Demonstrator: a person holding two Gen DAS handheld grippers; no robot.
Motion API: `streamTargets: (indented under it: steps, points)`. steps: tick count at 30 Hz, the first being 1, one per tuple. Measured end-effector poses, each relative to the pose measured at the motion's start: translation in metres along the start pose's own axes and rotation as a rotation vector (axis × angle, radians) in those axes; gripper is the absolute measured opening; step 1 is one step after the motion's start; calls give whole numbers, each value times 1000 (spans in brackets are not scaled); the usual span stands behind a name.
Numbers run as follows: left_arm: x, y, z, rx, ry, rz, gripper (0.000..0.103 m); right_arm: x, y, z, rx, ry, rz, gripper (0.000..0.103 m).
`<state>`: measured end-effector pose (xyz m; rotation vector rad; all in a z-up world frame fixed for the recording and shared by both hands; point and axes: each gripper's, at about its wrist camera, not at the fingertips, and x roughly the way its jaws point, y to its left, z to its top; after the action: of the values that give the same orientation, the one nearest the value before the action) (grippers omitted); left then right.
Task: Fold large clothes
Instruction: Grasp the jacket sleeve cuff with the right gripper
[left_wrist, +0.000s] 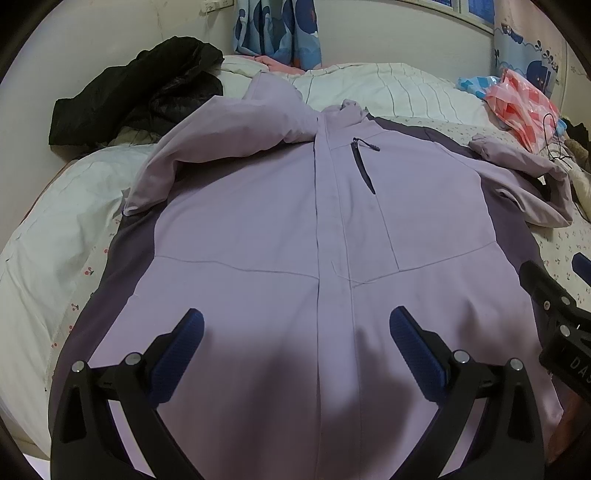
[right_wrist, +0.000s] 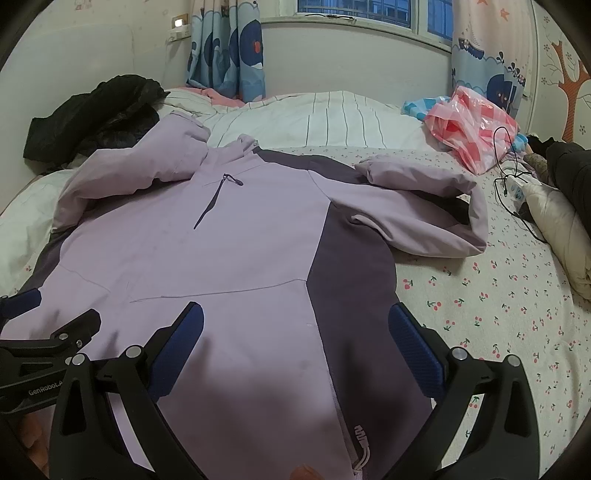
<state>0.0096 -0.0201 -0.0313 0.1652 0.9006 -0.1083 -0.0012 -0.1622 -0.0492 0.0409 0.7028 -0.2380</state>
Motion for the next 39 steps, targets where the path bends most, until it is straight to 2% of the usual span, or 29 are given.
streamTargets:
  steps: [7,13,15,19,21,23,25,28,30,31,33,34,35,36,37,38,39]
  points:
    - [2,1,1,-6,2,-4,97,3,-5,-2,11,12,0,97]
    - [5,-2,4,-14,12,-18,97,12,-29,2,83,83,47,97]
    - [5,-2,5,-14,11,-24,97,9,-42,9,108,72,39,97]
    - [3,-2,8,-21,10,-37,97,-3,-77,23,167,15,-18,97]
    - [2,0,8,-28,12,-43,97,-5,-101,33,191,-18,-90,97]
    - [2,2,9,-39,12,-45,97,-8,-108,49,144,-77,-188,97]
    - [3,6,9,-53,23,-48,97,4,-106,77,32,-88,-235,97]
    - [5,8,10,-60,31,-49,97,49,-81,128,-192,-36,-289,97]
    - [6,9,11,-64,34,-51,97,95,-70,151,-284,73,-289,97]
    - [6,9,12,-67,35,-53,97,128,-69,161,-329,140,-355,97]
    - [5,10,13,-70,33,-56,97,172,-73,163,-388,223,-459,97]
    - [5,9,14,-67,30,-55,97,201,-81,159,-422,291,-525,97]
    - [5,9,14,-65,29,-54,97,224,-90,152,-443,347,-556,97]
    - [6,8,14,-62,31,-50,97,235,-97,147,-441,374,-546,97]
    - [7,8,14,-61,36,-51,97,241,-110,144,-405,385,-495,85]
    - [8,8,14,-62,39,-53,97,239,-127,145,-310,379,-408,52]
    - [9,7,13,-64,46,-61,97,236,-140,148,-236,372,-373,38]
